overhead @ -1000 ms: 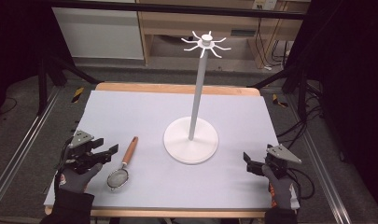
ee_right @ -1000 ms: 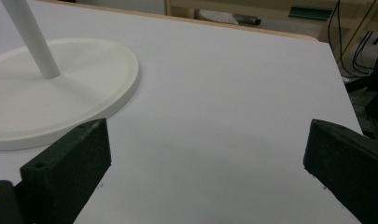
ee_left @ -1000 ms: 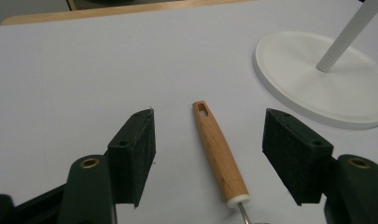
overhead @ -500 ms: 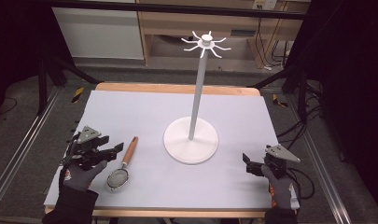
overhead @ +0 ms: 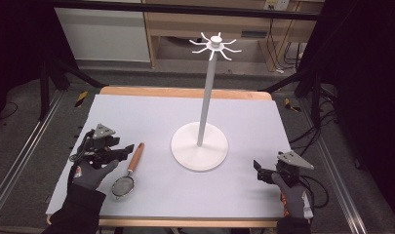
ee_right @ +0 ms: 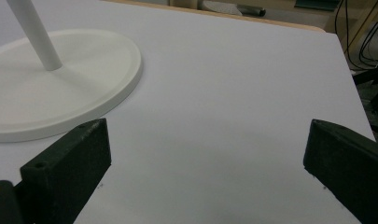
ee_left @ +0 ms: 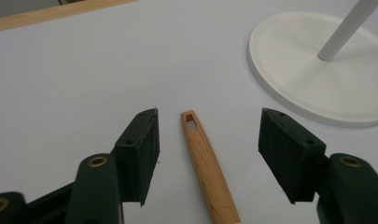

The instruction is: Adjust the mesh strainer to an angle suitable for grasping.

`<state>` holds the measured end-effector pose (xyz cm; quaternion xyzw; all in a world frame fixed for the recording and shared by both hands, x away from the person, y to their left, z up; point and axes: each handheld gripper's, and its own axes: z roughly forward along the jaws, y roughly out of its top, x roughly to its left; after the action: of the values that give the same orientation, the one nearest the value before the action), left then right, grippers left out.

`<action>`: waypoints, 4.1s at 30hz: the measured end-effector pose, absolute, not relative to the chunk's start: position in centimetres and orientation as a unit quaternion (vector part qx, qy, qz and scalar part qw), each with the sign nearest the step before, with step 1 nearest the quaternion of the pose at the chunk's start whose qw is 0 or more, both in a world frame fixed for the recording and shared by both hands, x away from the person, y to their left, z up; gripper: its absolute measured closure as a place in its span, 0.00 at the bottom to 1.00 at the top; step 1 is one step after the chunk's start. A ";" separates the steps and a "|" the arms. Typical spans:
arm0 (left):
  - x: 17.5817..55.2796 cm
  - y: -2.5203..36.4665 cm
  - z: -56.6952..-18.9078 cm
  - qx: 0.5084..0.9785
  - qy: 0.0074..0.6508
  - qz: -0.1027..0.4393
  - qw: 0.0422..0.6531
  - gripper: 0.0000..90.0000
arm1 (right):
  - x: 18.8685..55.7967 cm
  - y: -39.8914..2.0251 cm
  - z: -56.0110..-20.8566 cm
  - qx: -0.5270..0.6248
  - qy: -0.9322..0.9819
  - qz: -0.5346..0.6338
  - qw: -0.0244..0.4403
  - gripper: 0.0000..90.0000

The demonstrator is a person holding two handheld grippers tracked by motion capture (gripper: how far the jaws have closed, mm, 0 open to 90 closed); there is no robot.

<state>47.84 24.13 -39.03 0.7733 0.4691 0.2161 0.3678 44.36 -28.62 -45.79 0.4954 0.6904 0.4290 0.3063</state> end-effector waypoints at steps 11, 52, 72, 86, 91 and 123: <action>49.1 22.6 -41.6 0.793 0.471 0.198 0.331 0.44 | 44.5 -28.5 -46.0 0.493 0.698 0.422 0.301 0.01; 50.5 22.0 -46.0 0.805 0.513 0.141 0.262 0.65 | 44.8 -28.0 -46.8 0.491 0.716 0.404 0.287 0.01; 49.6 22.1 -45.3 0.819 0.495 0.135 0.255 0.78 | 44.8 -28.1 -46.8 0.490 0.717 0.403 0.289 0.01; 49.8 21.1 -45.1 0.825 0.480 0.140 0.265 0.61 | 44.8 -28.1 -46.8 0.490 0.717 0.403 0.289 0.01; 50.3 20.7 -45.2 0.824 0.482 0.151 0.257 0.58 | 44.8 -28.1 -46.8 0.490 0.718 0.403 0.288 0.01; 50.7 20.5 -45.0 0.820 0.492 0.142 0.255 0.77 | 44.8 -28.1 -46.8 0.491 0.718 0.404 0.282 0.01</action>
<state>50.69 20.53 -45.02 0.8198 0.4924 0.1424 0.2552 44.83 -28.08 -46.78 0.4913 0.7185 0.4035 0.2822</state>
